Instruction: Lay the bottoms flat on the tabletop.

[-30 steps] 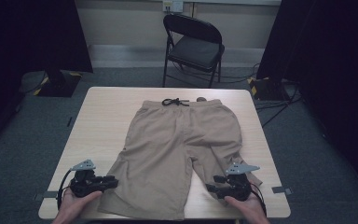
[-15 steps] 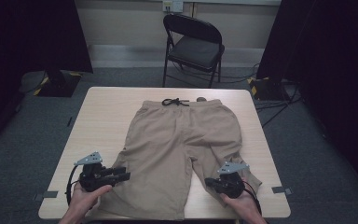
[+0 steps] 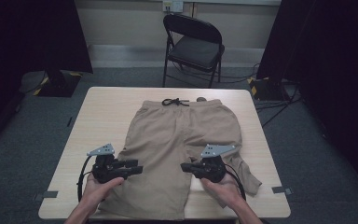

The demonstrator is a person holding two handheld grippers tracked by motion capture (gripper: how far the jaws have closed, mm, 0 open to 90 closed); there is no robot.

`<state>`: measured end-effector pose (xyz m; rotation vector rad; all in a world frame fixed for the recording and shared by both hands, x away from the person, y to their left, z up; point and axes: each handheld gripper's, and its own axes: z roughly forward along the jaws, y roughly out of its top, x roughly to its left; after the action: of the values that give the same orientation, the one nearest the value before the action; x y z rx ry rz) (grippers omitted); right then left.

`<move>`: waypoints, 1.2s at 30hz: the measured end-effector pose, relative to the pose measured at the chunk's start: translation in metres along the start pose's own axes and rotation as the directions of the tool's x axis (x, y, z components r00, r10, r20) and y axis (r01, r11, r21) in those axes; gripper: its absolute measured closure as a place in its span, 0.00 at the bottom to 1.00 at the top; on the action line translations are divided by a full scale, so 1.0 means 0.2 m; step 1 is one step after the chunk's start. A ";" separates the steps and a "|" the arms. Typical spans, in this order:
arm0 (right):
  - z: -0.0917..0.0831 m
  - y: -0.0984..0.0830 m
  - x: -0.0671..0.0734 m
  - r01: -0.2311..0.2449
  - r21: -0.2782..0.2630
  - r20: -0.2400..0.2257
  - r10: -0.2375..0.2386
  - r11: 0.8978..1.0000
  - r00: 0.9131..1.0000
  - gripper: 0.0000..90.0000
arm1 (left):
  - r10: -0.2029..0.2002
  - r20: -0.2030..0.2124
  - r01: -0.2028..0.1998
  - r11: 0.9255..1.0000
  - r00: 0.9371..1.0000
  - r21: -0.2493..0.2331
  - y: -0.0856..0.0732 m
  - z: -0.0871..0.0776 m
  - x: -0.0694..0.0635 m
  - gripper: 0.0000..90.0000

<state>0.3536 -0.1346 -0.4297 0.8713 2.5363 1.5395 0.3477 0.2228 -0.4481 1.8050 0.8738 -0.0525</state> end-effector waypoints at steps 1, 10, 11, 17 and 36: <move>0.01 0.00 -0.01 0.009 0.007 0.011 -0.009 1.000 1.000 0.93 | -0.006 0.000 0.006 1.000 1.000 0.004 0.00 0.01 0.00 0.60; -0.18 -0.21 -0.22 -0.151 0.016 0.175 0.146 0.988 0.974 0.67 | -0.002 0.028 0.000 0.999 1.000 0.043 0.00 0.08 -0.03 0.60; -0.21 -0.23 -0.24 -0.160 0.013 0.188 0.155 0.987 0.970 0.65 | -0.003 0.034 0.002 0.999 0.999 0.048 0.01 0.10 -0.04 0.61; -0.43 -0.38 -0.34 -0.219 -0.004 0.324 0.208 0.976 0.923 0.55 | 0.019 0.103 -0.029 0.995 0.995 0.097 0.05 0.29 -0.15 0.63; -0.41 -0.49 -0.31 -0.208 0.063 0.242 0.187 0.976 0.952 1.00 | 0.039 0.273 -0.098 0.973 0.961 0.208 0.05 0.98 -0.47 0.49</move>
<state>0.3368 -0.2654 -0.4847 1.2718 2.4233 1.2856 0.3568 0.0087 -0.4819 1.9764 0.6301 -0.3528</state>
